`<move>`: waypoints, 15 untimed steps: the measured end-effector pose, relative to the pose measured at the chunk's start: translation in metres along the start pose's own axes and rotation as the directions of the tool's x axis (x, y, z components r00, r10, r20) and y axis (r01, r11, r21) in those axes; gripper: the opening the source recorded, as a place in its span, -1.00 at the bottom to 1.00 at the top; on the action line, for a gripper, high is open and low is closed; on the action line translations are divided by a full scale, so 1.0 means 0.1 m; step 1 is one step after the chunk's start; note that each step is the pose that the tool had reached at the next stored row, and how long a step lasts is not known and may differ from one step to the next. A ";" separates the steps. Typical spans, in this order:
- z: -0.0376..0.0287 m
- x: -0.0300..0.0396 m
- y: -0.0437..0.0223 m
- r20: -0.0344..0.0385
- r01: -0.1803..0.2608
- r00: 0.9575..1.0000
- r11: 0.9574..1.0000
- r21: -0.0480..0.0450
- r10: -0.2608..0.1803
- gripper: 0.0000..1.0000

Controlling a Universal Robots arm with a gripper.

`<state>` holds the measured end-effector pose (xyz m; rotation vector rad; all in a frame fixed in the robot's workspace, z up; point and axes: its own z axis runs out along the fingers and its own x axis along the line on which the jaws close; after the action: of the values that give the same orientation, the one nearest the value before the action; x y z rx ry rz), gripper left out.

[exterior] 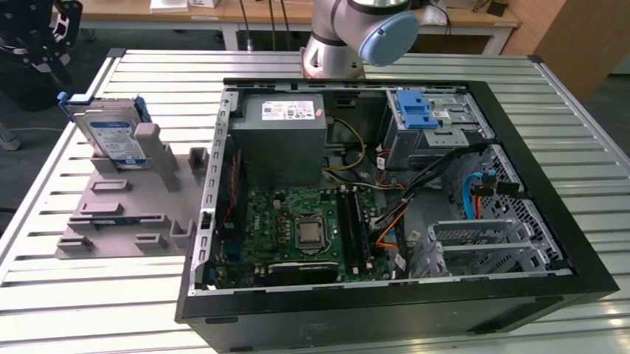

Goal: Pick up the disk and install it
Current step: 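Pick up the disk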

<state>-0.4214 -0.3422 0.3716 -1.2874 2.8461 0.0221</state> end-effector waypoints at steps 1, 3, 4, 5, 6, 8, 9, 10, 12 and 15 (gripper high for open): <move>0.000 0.000 0.000 0.000 0.000 1.000 1.000 0.000 0.000 -0.79; 0.000 0.000 0.000 0.000 0.000 1.000 1.000 0.000 0.000 -0.79; 0.000 0.000 0.000 0.000 0.002 1.000 1.000 0.000 -0.002 -0.79; 0.000 0.000 0.000 0.000 0.006 1.000 1.000 0.000 -0.006 -0.79; 0.000 0.000 0.000 0.000 0.014 1.000 1.000 0.000 -0.014 -0.79; 0.001 0.000 0.000 0.000 0.043 0.999 0.999 -0.001 -0.043 -0.79; 0.001 0.000 0.000 0.000 0.060 0.998 0.998 -0.001 -0.060 -0.79; 0.001 0.000 0.000 0.000 0.079 0.997 0.997 -0.002 -0.079 -0.79; 0.003 0.000 0.000 -0.001 0.115 0.993 0.993 -0.003 -0.115 -0.79; 0.005 0.000 0.000 -0.001 0.169 0.986 0.986 -0.004 -0.169 -0.79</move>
<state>-0.4214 -0.3422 0.3712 -1.5250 2.7277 0.0243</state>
